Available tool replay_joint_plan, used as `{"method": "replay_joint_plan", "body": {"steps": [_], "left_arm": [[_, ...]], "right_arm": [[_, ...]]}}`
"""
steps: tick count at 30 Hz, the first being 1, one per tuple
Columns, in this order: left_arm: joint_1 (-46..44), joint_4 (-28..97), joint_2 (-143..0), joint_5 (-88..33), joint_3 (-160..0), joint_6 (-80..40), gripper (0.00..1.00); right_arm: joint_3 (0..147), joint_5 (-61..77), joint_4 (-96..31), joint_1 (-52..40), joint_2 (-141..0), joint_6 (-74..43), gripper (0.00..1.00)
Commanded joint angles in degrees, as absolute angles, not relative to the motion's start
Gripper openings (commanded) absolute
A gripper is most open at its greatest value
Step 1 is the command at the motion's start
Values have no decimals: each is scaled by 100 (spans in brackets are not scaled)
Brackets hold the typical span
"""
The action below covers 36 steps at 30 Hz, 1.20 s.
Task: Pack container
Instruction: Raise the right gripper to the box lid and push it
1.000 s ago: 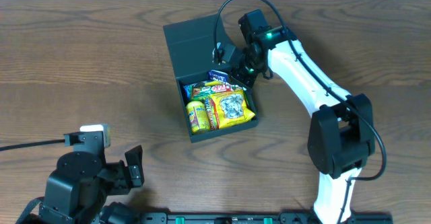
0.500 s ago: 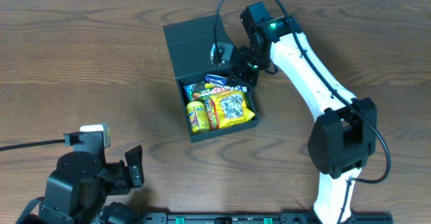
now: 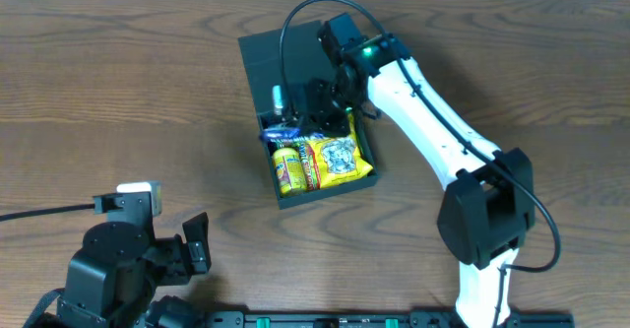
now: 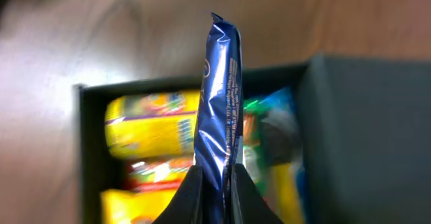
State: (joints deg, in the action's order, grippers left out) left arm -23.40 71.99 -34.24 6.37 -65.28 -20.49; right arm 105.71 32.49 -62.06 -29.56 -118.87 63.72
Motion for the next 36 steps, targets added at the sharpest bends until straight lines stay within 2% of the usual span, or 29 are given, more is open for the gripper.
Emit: {"method": "replay_joint_plan", "body": {"steps": [1,6,11,12,14,18,19,21,24,26,29,32,36], "left_arm": [[-2316,7203,-3404,633,-6530,-1925,95],[-2316,7194,-3404,635,-6530,-1925,95],[-2316,7192,-3404,635,-6530,-1922,95],[-2316,7192,-3404,635,-6530,-1922,96],[-2316,7192,-3404,635,-6530,-1922,95],[-2316,7194,-3404,635,-6530,-1925,96],[-2316,7196,-3404,635,-6530,-1922,95],[-2316,7199,-3404,635,-6530,-1922,95],[-2316,7199,-3404,639,-6530,-1920,95],[-2316,7212,-3404,637,-6530,-1922,95],[-2316,7275,-3404,633,-6530,-1925,95],[-2316,7345,-3404,633,-6530,-1927,95],[-2316,7341,-3404,631,-6530,-1927,95]], "right_arm": [[10680,3216,-5909,-2877,-11745,6632,9],[10680,3153,-5605,-2810,-11775,6632,13],[10680,2974,-5450,-2799,-11878,6694,23],[10680,2952,-5393,-2792,-11913,6692,28],[10680,2845,-5229,-2792,-11994,6567,52],[10683,2322,-4871,-2792,-12003,5682,61],[10683,2235,-4853,-2790,-11968,5474,61],[10685,2027,-4862,-2746,-11861,5050,54],[10685,1815,-4847,-2620,-11743,4281,52],[10685,1763,-4906,-2432,-11695,3474,52],[10685,1566,-5384,-2025,-11692,2403,45],[10683,1562,-6139,-1695,-11692,2040,41],[10637,1562,-6687,-1525,-11695,2034,45]]}}
